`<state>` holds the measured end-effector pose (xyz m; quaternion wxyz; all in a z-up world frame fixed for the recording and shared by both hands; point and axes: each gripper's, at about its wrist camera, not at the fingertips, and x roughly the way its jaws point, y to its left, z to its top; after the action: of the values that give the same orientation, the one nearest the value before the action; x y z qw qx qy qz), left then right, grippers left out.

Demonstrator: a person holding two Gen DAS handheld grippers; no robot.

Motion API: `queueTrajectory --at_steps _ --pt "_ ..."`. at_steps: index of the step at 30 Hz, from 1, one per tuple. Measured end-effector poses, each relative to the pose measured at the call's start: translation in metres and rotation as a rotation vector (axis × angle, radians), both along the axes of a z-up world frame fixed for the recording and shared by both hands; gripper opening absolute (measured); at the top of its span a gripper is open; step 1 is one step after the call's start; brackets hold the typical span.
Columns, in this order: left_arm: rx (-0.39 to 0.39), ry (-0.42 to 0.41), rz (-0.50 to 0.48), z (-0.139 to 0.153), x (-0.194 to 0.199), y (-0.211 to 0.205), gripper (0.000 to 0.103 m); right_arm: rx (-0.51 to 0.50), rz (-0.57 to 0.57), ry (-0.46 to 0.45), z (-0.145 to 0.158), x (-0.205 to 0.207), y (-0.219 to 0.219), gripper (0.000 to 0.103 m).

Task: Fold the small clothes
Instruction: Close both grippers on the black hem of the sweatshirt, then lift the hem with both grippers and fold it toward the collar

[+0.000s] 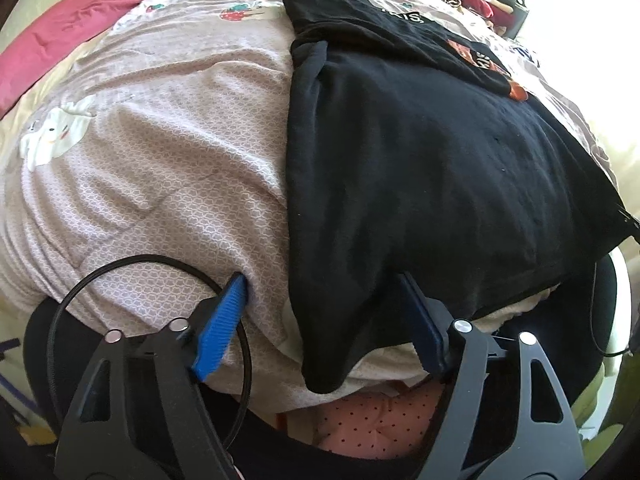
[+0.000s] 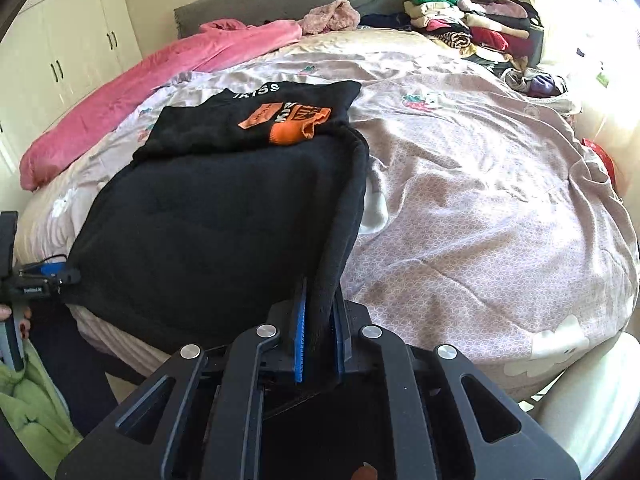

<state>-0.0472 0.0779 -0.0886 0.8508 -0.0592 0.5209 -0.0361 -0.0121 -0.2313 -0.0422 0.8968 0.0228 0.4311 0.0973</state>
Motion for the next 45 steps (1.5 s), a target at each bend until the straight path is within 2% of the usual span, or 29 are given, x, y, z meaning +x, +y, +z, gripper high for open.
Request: queueTrajectory --at_steps 2,4,8,12,13,15,19,20,21,22,24,26,33,35,37,39,42,44,45 --pt "-0.011 -0.004 -0.008 0.003 -0.002 -0.001 0.055 -0.009 0.004 0.009 -0.001 -0.001 0.001 0.01" --pt "-0.021 -0.009 -0.021 0.006 -0.004 -0.002 0.039 -0.022 0.006 0.014 -0.004 0.0 0.004 0.01" --pt "-0.014 -0.012 -0.041 0.008 -0.008 -0.008 0.038 -0.054 0.004 0.034 -0.008 0.001 0.007 0.015" --pt "-0.016 -0.01 -0.041 0.007 -0.007 -0.008 0.038 -0.104 -0.017 0.055 -0.014 0.001 0.008 0.057" --pt "-0.016 -0.011 -0.041 0.007 -0.007 -0.008 0.038 -0.113 -0.015 0.06 -0.015 0.002 0.008 0.057" --pt "-0.015 -0.01 -0.041 0.006 -0.003 -0.011 0.034 -0.114 -0.007 0.083 -0.021 0.005 0.01 0.057" --pt "-0.025 -0.02 -0.036 0.009 -0.007 -0.007 0.009 -0.144 -0.016 0.13 -0.034 0.01 0.01 0.055" --pt "-0.036 -0.024 -0.04 0.011 -0.008 -0.007 0.007 -0.146 -0.018 0.138 -0.036 0.011 0.009 0.054" --pt "-0.037 -0.029 -0.043 0.013 -0.009 -0.007 0.007 -0.149 -0.022 0.144 -0.038 0.011 0.008 0.048" --pt "-0.035 -0.035 -0.047 0.015 -0.009 -0.008 0.007 -0.155 -0.027 0.141 -0.039 0.011 0.006 0.033" --pt "-0.039 -0.046 -0.053 0.018 -0.01 -0.009 0.006 -0.142 -0.03 0.131 -0.036 0.01 0.001 0.014" --pt "-0.049 -0.063 -0.056 0.023 -0.01 -0.009 0.006 -0.099 -0.03 0.116 -0.031 0.006 -0.006 0.01" --pt "-0.072 -0.108 -0.052 0.04 -0.012 -0.004 0.005 -0.063 -0.031 0.094 -0.022 0.003 -0.012 0.009" --pt "-0.075 -0.117 -0.054 0.044 -0.012 -0.003 0.005 -0.082 -0.04 0.104 -0.023 0.004 -0.011 0.013" --pt "-0.076 -0.115 -0.053 0.044 -0.011 -0.003 0.005 -0.105 -0.051 0.117 -0.027 0.007 -0.011 0.025" --pt "-0.076 -0.106 -0.053 0.041 -0.01 -0.004 0.005 -0.1 -0.051 0.134 -0.031 0.01 -0.012 0.032" --pt "-0.077 -0.101 -0.052 0.04 -0.009 -0.004 0.005 -0.101 -0.044 0.158 -0.039 0.015 -0.011 0.032" --pt "-0.07 -0.108 -0.058 0.041 -0.01 -0.004 0.005 -0.097 -0.028 0.153 -0.039 0.016 -0.008 0.021" --pt "-0.065 -0.116 -0.062 0.043 -0.01 -0.005 0.005 -0.083 -0.016 0.147 -0.038 0.015 -0.007 0.01"
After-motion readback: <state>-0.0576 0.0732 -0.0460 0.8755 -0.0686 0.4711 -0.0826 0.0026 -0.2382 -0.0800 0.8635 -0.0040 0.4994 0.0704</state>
